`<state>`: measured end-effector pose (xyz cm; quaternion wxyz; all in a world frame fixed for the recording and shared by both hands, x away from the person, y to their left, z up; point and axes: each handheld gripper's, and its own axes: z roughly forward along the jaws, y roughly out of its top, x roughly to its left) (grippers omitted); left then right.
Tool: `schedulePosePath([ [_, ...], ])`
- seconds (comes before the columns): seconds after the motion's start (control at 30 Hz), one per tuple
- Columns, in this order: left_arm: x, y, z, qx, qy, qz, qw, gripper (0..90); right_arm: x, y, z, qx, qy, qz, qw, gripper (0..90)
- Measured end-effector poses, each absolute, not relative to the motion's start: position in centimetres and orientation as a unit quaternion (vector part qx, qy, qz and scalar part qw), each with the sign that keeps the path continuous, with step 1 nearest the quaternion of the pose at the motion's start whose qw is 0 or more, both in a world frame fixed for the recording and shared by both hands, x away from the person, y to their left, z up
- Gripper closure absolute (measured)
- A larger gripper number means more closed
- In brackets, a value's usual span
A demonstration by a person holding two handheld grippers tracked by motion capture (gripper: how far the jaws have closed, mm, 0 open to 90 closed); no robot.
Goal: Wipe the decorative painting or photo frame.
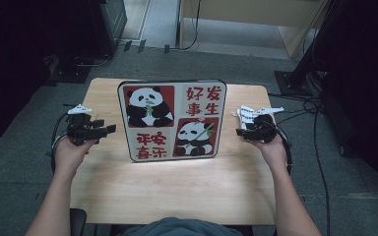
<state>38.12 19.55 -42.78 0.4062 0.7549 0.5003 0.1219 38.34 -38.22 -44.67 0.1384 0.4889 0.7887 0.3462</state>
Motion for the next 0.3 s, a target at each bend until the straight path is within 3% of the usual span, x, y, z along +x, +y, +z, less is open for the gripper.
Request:
schedulePosePath([
  [0.3, 38.24, 19.63, -43.0, 0.75, 0.507, 0.122, 0.407, 35.3, 38.4, -38.33, -44.62, 0.489, 0.788, 0.349, 0.136, 43.8],
])
